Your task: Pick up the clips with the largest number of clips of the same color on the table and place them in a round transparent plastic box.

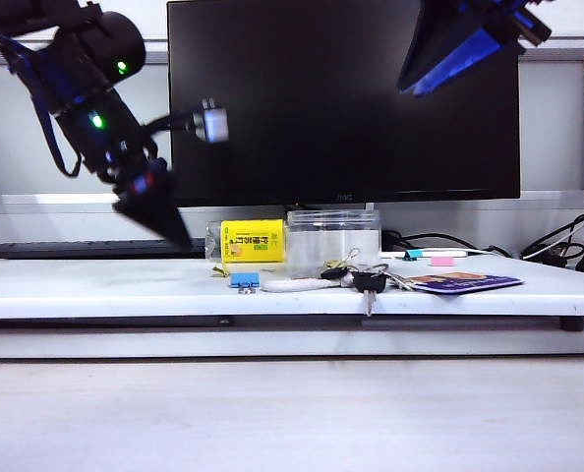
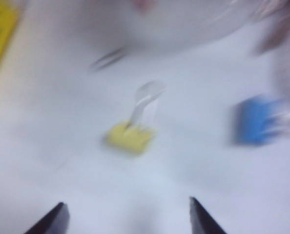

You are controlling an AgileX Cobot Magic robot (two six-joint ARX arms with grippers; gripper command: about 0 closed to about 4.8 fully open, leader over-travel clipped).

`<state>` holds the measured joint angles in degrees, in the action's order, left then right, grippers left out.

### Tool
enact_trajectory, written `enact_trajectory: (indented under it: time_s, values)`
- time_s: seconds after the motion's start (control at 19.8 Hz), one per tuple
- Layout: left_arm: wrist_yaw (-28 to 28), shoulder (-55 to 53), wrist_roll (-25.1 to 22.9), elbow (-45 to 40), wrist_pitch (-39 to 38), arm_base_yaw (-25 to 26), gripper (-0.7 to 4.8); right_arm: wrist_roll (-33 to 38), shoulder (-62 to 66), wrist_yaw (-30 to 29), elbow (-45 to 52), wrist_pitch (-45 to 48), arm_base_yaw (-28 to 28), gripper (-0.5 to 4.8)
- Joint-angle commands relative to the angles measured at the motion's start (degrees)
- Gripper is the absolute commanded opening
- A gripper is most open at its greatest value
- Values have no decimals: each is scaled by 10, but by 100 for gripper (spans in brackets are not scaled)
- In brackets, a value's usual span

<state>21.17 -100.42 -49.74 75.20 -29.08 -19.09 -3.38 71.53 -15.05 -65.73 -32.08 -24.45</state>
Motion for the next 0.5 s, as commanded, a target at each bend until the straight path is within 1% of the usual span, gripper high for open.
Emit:
enact_trajectory:
  time_s: [0.05, 0.15, 0.2, 0.3, 0.5]
  values:
    - [60, 2, -13, 26, -30, 1, 339, -3, -7, -4, -2, 4, -1, 103]
    - [87, 2, -13, 40, -42, 1, 339, -8, -9, -21, -2, 3, -1, 103]
    - [87, 1, -15, 40, -38, 1, 339, -12, -12, -37, -2, 4, -1, 103]
    - [108, -5, -22, 40, -43, 2, 339, -12, -15, -67, -2, 6, -1, 103]
    - [134, -38, -23, 42, -22, 10, 339, -12, -19, -98, -2, 5, -1, 103]
